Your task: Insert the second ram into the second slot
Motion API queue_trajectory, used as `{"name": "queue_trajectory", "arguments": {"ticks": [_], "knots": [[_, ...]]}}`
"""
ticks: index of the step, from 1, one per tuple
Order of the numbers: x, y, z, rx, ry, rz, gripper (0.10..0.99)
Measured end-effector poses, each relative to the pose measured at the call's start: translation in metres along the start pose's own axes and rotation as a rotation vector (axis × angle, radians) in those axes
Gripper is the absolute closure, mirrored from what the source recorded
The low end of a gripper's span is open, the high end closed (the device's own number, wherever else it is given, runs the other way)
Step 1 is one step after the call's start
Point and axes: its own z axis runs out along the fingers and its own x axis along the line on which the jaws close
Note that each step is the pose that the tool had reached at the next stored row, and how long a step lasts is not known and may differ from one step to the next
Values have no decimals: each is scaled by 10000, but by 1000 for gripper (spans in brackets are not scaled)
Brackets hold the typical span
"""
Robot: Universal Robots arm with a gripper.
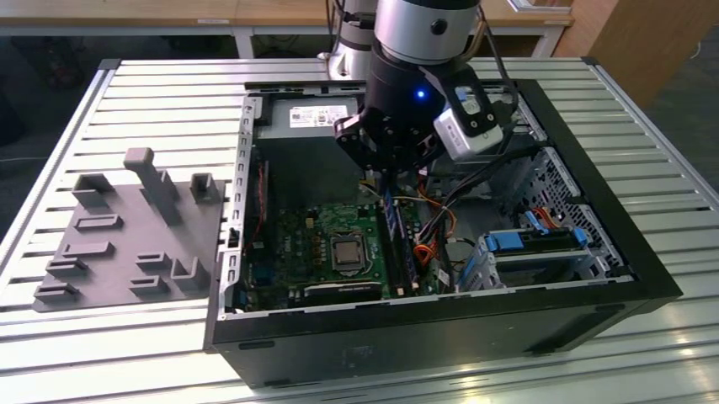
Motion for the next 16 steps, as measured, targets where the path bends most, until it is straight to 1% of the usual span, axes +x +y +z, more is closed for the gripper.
{"name": "queue_trajectory", "arguments": {"ticks": [9, 16], "knots": [[-4, 2, 67, -1, 5, -29, 949], [-9, 5, 156, 8, -1, -183, 949]]}}
